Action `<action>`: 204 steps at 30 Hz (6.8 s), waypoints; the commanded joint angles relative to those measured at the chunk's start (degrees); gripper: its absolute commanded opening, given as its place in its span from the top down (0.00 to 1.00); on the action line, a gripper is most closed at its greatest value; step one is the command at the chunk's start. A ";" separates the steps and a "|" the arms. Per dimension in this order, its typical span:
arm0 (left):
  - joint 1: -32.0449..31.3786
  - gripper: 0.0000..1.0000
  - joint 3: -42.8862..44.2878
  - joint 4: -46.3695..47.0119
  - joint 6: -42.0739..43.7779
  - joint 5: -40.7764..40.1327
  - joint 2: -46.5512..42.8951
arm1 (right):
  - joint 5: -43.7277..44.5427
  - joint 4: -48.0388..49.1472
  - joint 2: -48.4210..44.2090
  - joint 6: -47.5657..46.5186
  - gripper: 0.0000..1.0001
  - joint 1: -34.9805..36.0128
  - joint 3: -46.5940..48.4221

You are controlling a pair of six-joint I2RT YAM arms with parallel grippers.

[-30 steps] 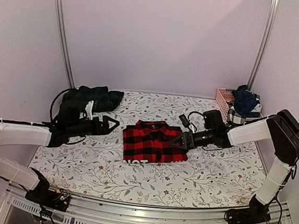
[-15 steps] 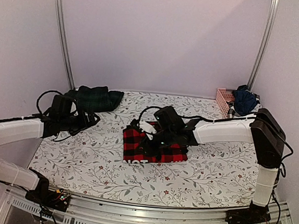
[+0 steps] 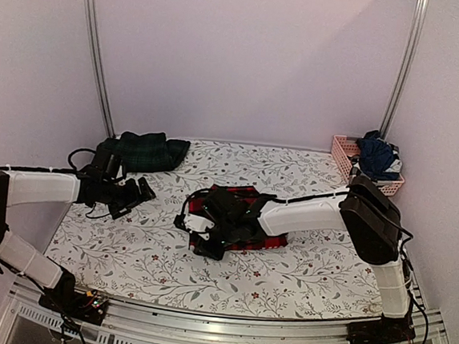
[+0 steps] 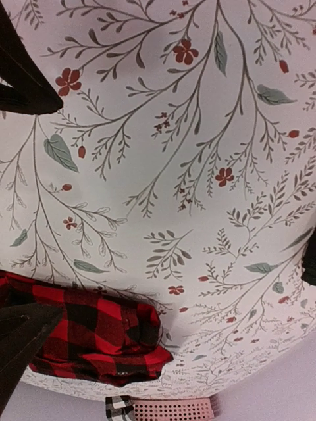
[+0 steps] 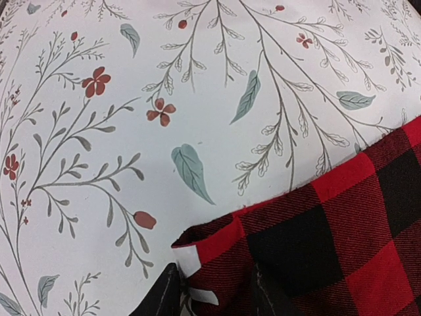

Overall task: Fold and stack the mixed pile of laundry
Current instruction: Pick up the item from the center of the board, then pass from the right arm to the left, then place the square-folded T-shirt at the corner of the board.

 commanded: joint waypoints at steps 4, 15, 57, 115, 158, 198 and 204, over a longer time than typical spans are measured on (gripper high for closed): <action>-0.04 0.00 -3.62 7.56 1.86 0.21 -6.44 | 7.04 -3.21 4.70 -2.11 0.71 1.50 1.21; -0.26 0.00 -12.49 24.48 1.33 13.26 -8.36 | 7.51 7.26 -3.01 -1.81 1.00 0.64 -3.95; -11.00 0.21 1.30 51.63 -12.26 27.87 28.02 | 1.14 16.48 -2.16 -1.96 0.98 -2.95 3.26; -4.66 1.00 72.48 -25.21 36.01 -10.88 45.04 | 2.84 30.90 -36.60 7.05 0.52 -7.85 -39.84; 6.78 1.00 90.68 -37.17 45.64 -9.06 44.41 | 3.46 31.82 -33.70 7.51 0.52 -8.21 -39.30; 21.13 0.20 78.55 -25.71 42.40 -26.65 56.29 | 4.24 29.85 -34.95 9.23 0.41 -10.86 -38.14; 21.46 0.00 77.63 -25.79 41.61 -30.16 51.54 | 4.64 29.66 -38.07 10.97 0.32 -14.26 -39.13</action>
